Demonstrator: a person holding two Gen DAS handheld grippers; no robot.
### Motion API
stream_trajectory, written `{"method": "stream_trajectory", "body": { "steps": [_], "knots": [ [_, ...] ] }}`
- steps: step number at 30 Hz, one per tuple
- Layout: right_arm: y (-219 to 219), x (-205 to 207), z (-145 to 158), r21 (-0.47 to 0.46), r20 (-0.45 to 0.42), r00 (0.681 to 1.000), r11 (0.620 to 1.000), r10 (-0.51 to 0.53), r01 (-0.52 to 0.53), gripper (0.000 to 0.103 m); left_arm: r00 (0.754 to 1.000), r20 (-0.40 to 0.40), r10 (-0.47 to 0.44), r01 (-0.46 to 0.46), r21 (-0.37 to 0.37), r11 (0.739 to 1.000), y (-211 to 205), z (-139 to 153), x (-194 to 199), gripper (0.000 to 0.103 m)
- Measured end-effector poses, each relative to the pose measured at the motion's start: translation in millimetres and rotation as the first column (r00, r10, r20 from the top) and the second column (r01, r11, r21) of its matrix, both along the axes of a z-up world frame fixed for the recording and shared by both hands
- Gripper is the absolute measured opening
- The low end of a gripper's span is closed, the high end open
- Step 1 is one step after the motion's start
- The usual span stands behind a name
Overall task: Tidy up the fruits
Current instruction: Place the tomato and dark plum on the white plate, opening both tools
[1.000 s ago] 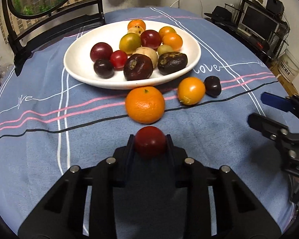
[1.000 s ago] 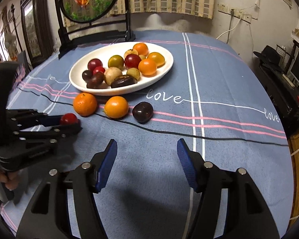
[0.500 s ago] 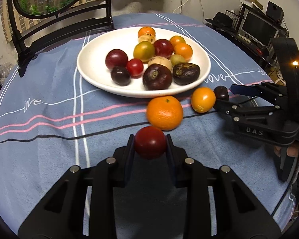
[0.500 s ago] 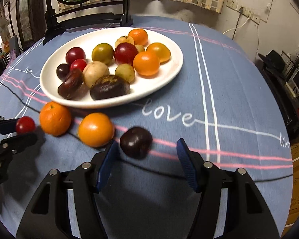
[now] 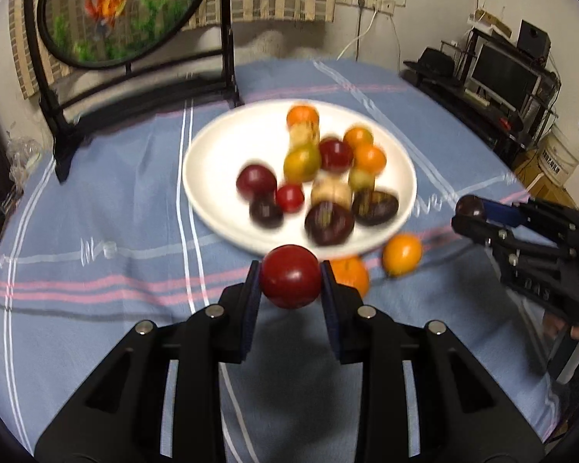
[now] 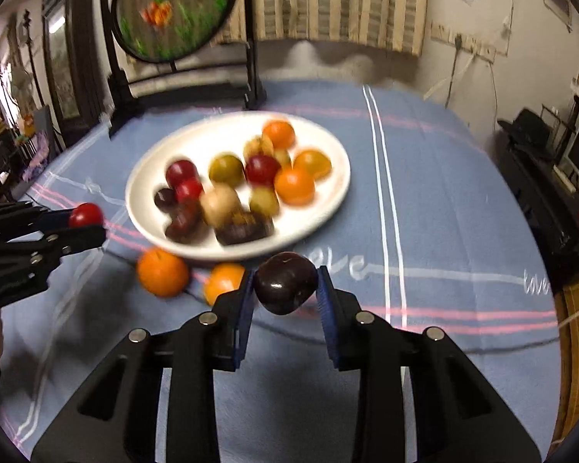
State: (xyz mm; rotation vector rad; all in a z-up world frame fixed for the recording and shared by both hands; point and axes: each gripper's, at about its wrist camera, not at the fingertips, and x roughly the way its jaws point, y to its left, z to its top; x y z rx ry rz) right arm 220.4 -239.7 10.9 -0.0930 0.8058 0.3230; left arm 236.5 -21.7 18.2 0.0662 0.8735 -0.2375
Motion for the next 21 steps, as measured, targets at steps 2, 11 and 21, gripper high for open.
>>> {"method": "stream_trajectory", "body": {
  "steps": [2, 11, 21],
  "knots": [
    [6.9, 8.3, 7.3, 0.006, 0.032, 0.999, 1.0, 0.013, -0.014, 0.033, 1.0, 0.02, -0.003, 0.003, 0.005, 1.0, -4.6, 9.3, 12.9, 0.03],
    [49.3, 73.4, -8.8, -0.027, 0.027, 0.998, 0.998, 0.062, -0.061, 0.035, 0.999, 0.026, 0.024, -0.024, 0.006, 1.0, -24.4, -5.8, 85.5, 0.031],
    [26.9, 57.9, -8.3, -0.032, 0.023, 0.999, 0.999, 0.029, -0.028, 0.04, 0.992, 0.063, 0.107, -0.109, 0.025, 0.994, -15.4, -6.6, 74.5, 0.064]
  ]
}}
